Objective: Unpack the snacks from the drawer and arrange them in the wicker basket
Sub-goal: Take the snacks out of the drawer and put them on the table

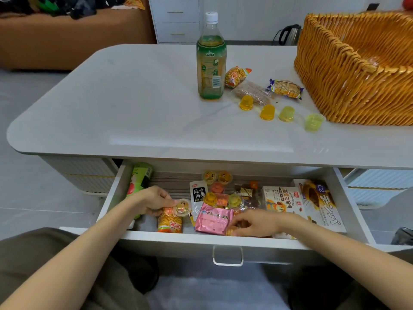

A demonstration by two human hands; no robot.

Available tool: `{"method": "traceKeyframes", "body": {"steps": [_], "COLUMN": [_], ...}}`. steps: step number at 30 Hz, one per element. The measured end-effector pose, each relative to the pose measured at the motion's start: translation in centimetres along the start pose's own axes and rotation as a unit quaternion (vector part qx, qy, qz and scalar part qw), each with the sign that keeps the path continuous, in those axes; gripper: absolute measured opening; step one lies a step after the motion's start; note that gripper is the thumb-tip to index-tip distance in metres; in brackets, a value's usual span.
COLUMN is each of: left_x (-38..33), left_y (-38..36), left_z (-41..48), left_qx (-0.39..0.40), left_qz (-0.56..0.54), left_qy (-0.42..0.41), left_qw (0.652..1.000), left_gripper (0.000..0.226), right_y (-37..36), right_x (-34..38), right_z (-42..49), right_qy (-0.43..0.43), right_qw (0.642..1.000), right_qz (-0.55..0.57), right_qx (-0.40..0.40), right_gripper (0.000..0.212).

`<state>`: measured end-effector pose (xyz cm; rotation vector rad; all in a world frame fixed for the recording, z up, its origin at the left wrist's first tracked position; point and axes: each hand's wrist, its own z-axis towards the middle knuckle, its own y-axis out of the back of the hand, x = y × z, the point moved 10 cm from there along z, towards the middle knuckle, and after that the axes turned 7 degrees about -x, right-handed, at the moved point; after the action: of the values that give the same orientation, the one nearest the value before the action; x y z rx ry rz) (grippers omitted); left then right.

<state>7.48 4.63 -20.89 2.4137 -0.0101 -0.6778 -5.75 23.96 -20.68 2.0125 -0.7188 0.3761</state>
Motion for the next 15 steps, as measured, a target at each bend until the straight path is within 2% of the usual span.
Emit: {"method": "traceKeyframes", "body": {"steps": [3,7,10,13,15], "left_x": [-0.1,-1.2,-3.5,-6.4,-8.5], "left_y": [-0.4,0.3,1.0,1.4,2.1], "left_z": [-0.1,-0.6,-2.0,-4.8,-7.0], "left_qx": [-0.010,-0.032,-0.046,-0.035,-0.034], "left_qz": [0.043,0.038,0.012,-0.020,-0.050], "left_qy": [-0.016,-0.063,-0.119,-0.180,-0.227], "left_qw": [0.999,0.997,0.992,0.983,0.972], "left_gripper": [0.024,0.023,0.025,0.027,0.029], "right_y": [-0.3,-0.5,-0.2,1.2,3.5], "right_x": [-0.6,-0.7,-0.1,0.6,1.3], "right_z": [-0.2,-0.4,-0.9,-2.0,-3.2], "right_qy": [-0.031,-0.047,-0.052,-0.065,-0.062], "right_qw": [0.999,0.998,0.995,0.988,0.981], "right_qz": [0.012,0.019,0.078,0.143,0.181], "right_qx": [0.015,0.021,0.020,0.005,-0.014], "right_gripper": [0.034,0.031,0.027,0.037,0.035]}}
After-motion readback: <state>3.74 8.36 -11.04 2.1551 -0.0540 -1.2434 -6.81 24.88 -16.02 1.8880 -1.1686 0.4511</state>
